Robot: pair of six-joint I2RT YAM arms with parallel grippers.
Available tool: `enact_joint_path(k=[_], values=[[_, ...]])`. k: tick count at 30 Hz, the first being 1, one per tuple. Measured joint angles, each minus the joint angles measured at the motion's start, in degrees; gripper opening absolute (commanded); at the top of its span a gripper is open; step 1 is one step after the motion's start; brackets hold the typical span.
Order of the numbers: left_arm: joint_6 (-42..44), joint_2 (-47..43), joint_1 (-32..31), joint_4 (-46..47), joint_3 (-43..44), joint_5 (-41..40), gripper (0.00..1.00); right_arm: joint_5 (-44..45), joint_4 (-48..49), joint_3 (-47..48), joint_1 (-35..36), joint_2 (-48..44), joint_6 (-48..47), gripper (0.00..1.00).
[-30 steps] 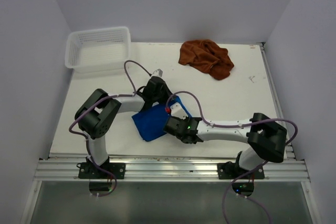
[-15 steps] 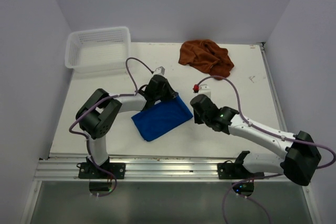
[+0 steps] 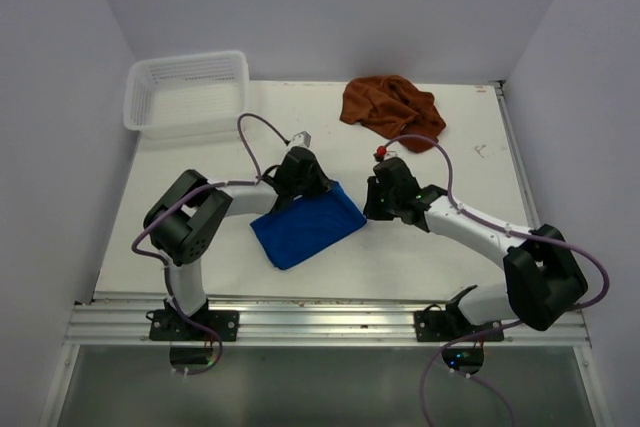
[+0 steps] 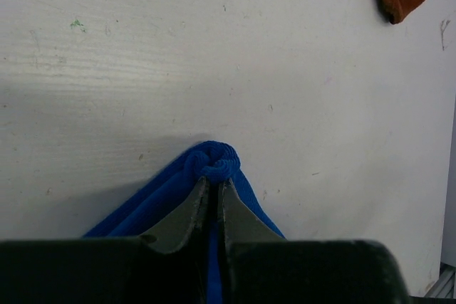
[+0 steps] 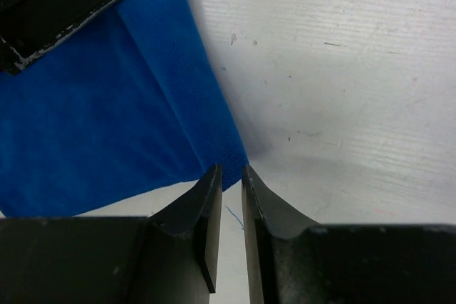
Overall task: Roll the towels
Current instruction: Roll the towel
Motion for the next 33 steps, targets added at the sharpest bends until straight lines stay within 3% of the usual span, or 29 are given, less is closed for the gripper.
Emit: enact_joint_path(k=[17, 33], values=[[0.0, -3.0, 0.0, 0.1, -3.8, -0.9, 0.00, -6.6, 7.1, -0.2, -2.8, 6.4, 1.2, 0.40], [0.1, -4.1, 0.0, -0.4, -4.5, -1.9, 0.00, -11.3, 14.7, -6.5, -2.8, 6.3, 2.8, 0.44]])
